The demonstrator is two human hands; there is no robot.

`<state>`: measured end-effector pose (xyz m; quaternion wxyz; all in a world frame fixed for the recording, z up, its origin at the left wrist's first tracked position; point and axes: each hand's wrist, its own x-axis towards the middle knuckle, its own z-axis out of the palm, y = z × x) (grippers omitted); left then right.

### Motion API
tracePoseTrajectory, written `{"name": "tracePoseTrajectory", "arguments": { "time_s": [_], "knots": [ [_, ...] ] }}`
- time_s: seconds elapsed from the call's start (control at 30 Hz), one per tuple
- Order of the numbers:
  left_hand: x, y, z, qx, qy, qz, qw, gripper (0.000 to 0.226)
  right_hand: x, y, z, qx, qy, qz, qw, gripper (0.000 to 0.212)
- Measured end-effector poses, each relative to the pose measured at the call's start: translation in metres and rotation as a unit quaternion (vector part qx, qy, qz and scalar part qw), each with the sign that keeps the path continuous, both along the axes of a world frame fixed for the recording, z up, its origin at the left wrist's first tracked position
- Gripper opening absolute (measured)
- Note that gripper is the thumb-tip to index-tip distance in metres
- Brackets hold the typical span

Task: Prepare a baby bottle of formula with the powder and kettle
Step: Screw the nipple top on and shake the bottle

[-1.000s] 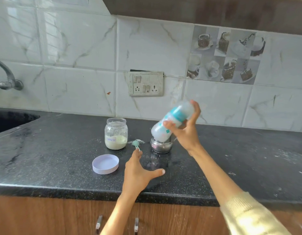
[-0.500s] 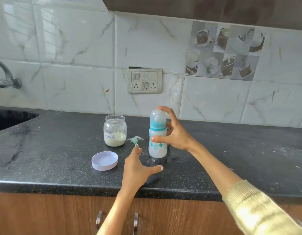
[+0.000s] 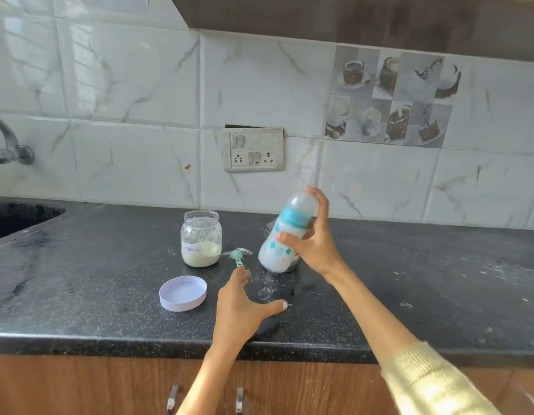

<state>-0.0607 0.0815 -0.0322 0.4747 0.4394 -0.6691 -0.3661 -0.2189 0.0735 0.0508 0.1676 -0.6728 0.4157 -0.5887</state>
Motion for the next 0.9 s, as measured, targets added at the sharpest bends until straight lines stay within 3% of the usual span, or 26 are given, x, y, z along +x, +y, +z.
{"name": "tracePoseTrajectory", "arguments": {
  "time_s": [0.13, 0.23, 0.33, 0.4, 0.5, 0.6, 0.7, 0.83, 0.9],
  "knots": [
    [0.000, 0.001, 0.000, 0.002, 0.001, -0.003, 1.000, 0.111, 0.001, 0.001, 0.007, 0.015, 0.073, 0.015, 0.997, 0.086],
    [0.000, 0.000, -0.001, 0.000, 0.000, -0.002, 1.000, 0.111, -0.001, 0.000, 0.010, -0.016, -0.012, -0.010, 1.000, 0.083],
    [-0.001, 0.000, -0.001, 0.003, -0.007, 0.003, 1.000, 0.110, 0.005, -0.001, 0.000, 0.026, 0.085, 0.010, 0.996, 0.085],
    [0.000, 0.000, 0.000, 0.003, -0.008, 0.003, 1.000, 0.110, 0.004, -0.001, -0.006, 0.008, 0.012, -0.017, 1.000, 0.082],
    [-0.001, 0.000, -0.001, 0.002, -0.008, 0.001, 1.000, 0.109, 0.006, 0.001, -0.007, 0.035, 0.066, -0.003, 0.997, 0.080],
    [0.000, 0.000, -0.001, 0.000, -0.006, -0.003, 1.000, 0.108, 0.002, -0.002, -0.001, 0.008, -0.005, -0.030, 0.999, 0.079],
    [0.000, 0.000, -0.002, 0.003, -0.003, -0.002, 1.000, 0.108, 0.005, -0.002, 0.011, 0.039, 0.069, -0.002, 0.997, 0.080],
    [0.000, -0.001, -0.002, 0.002, 0.003, -0.004, 1.000, 0.108, 0.003, -0.003, 0.018, 0.000, -0.024, -0.026, 0.999, 0.079],
    [-0.001, 0.000, -0.002, 0.003, -0.002, -0.001, 1.000, 0.107, 0.008, -0.002, 0.014, 0.043, 0.079, 0.004, 0.996, 0.080]
  ]
}}
